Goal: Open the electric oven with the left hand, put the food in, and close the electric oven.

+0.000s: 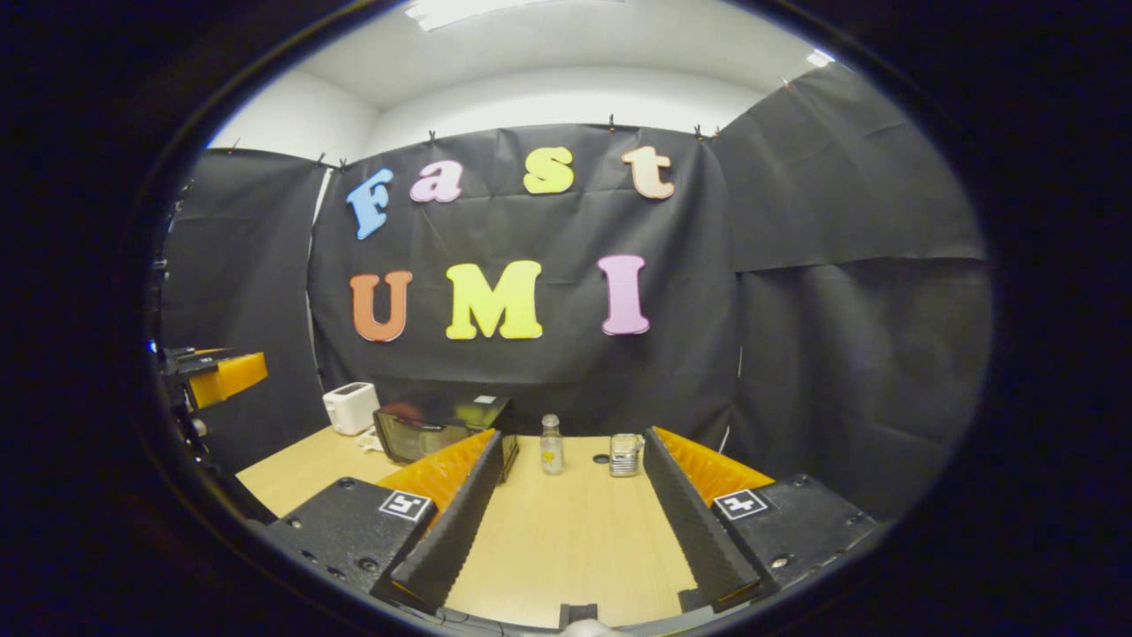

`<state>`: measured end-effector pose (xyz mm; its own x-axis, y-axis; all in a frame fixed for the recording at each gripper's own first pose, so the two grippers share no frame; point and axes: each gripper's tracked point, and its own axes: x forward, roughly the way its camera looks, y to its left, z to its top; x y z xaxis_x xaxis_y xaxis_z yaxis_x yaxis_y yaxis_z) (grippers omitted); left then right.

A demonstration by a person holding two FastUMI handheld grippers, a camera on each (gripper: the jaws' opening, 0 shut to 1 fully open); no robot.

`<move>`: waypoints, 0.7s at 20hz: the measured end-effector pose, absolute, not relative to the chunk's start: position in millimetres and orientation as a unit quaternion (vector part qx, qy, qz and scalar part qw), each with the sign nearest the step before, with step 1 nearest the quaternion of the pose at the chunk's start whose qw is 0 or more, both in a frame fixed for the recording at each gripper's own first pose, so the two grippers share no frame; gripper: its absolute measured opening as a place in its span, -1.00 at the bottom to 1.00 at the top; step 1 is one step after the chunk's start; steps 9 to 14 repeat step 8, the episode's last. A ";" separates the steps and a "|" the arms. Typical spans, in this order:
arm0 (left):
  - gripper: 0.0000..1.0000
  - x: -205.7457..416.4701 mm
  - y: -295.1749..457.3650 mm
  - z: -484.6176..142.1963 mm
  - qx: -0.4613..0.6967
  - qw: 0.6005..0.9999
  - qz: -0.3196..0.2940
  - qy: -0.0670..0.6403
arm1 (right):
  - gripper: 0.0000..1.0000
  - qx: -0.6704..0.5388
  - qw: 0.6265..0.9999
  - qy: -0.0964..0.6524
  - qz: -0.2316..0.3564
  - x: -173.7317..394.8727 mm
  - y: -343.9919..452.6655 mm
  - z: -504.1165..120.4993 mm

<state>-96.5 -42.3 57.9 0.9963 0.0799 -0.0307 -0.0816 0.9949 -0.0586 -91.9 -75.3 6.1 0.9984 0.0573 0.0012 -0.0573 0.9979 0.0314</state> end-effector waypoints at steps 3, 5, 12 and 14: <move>0.95 -90.2 -44.0 61.1 -0.032 0.999 0.027 0.009 | 1.00 0.017 1.000 -0.006 0.020 -94.4 -71.1 15.1; 0.96 -86.8 -44.4 62.2 -0.033 0.999 0.022 0.009 | 0.92 0.019 1.000 -0.013 0.014 -96.5 -70.3 22.6; 0.94 -84.5 -41.6 62.1 -0.036 0.999 0.014 0.011 | 1.00 0.016 1.000 -0.017 0.010 -96.7 -64.1 26.7; 0.94 -84.5 -41.6 62.1 -0.036 0.999 0.014 0.011 | 1.00 0.016 1.000 -0.017 0.010 -96.7 -64.1 26.7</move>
